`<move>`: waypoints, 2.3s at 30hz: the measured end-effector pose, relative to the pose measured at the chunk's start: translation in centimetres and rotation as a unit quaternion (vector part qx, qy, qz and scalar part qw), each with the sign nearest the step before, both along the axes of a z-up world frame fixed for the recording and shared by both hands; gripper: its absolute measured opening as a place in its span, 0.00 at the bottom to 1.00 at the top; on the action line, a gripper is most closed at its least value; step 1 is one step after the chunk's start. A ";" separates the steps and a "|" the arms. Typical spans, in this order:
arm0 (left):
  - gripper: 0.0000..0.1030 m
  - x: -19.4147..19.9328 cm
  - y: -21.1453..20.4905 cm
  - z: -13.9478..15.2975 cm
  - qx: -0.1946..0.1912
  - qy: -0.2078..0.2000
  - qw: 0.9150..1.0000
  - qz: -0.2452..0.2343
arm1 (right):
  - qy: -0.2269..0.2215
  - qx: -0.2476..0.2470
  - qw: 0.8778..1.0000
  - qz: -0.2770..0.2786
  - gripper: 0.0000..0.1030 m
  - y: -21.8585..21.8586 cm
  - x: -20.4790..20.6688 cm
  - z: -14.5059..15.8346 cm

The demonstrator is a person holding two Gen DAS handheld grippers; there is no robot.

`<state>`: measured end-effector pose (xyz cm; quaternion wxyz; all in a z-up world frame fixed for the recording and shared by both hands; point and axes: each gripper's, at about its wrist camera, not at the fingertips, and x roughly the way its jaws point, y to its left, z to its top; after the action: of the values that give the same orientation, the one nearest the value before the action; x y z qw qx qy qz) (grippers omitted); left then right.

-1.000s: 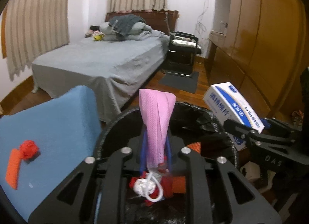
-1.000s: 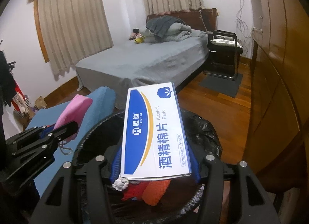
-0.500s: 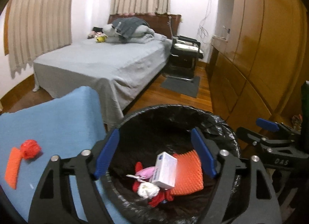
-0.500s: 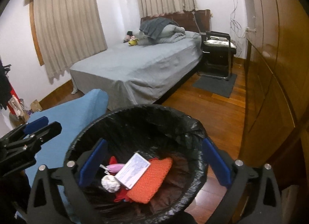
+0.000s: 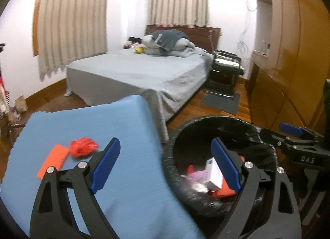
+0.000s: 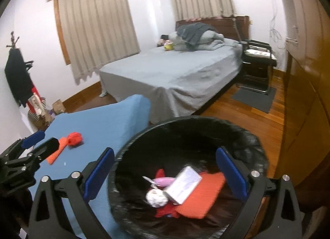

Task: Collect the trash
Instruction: 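Move the left gripper to the mat and grasp the orange mesh strip, then lift the orange strip with the left gripper while the right gripper grasps the red bag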

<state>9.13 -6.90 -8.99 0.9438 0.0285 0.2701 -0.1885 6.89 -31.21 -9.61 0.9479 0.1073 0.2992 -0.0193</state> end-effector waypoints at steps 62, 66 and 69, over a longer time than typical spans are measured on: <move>0.18 14.4 24.8 -11.7 0.014 0.152 0.949 0.277 | 0.071 -0.005 0.980 0.186 0.94 25.3 20.1 -8.4; 0.18 14.0 25.5 -11.1 0.010 0.146 0.948 0.284 | 0.075 -0.003 0.977 0.201 0.94 26.9 20.9 -8.8; 0.18 13.8 26.0 -10.9 0.012 0.143 0.946 0.291 | 0.083 -0.004 0.975 0.206 0.94 27.9 21.3 -9.4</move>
<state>22.92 19.14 -19.85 0.9087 -0.0674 0.4008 0.0958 28.22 -3.26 -19.03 0.9039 0.0380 0.3922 0.1663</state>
